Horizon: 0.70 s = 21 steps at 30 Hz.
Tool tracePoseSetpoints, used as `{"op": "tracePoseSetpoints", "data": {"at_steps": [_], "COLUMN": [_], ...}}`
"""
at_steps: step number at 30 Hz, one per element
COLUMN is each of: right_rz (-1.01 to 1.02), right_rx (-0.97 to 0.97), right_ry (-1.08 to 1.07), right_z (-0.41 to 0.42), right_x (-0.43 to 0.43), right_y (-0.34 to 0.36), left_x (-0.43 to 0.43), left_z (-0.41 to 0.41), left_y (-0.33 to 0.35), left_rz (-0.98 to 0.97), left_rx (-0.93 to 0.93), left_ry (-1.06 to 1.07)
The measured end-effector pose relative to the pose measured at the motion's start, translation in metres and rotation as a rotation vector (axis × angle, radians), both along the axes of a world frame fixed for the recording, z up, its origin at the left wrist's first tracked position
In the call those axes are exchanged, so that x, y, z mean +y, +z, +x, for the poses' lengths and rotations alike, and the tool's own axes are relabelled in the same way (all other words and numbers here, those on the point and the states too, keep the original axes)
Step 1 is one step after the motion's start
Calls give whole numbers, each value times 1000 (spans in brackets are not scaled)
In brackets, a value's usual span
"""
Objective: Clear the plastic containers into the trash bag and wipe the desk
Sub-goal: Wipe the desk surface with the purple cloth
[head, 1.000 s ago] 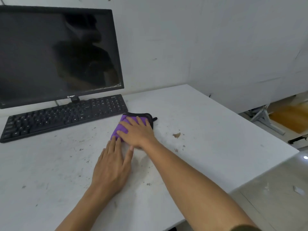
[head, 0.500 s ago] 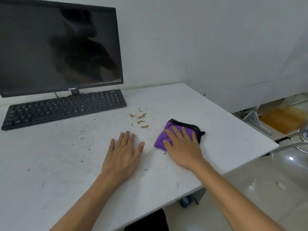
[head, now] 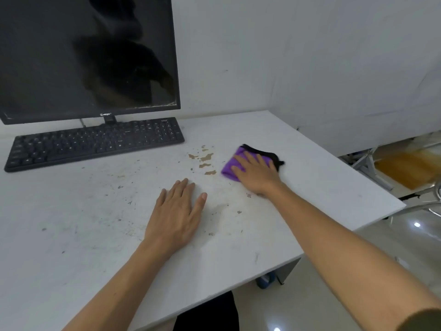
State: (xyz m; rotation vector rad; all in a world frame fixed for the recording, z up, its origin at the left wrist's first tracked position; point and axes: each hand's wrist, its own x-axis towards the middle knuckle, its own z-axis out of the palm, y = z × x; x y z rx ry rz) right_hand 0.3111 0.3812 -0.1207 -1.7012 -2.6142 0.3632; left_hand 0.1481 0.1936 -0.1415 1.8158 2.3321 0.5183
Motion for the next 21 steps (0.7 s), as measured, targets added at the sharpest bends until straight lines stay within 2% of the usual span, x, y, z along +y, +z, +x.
{"op": "tracePoseSetpoints", "data": {"at_steps": [4, 8, 10, 12, 16, 21], "right_rz": [32, 82, 95, 78, 70, -6], "right_rx": [16, 34, 30, 21, 4, 24], "right_ry": [-154, -26, 12, -40, -260, -244], "right_z": [43, 50, 67, 86, 87, 21], "right_x": [-36, -131, -151, -138, -60, 8], "right_y": [-4, -6, -4, -3, -6, -1], "left_x": [-1, -2, -1, -1, -1, -1], "left_z": [1, -2, -1, -1, -2, -1], "left_y": [0, -1, -1, -1, -3, -1], "left_rz": [13, 7, -5, -19, -18, -17], "left_rx": [-7, 1, 5, 14, 19, 23], "left_ry": [-9, -18, -18, -25, -25, -22]}}
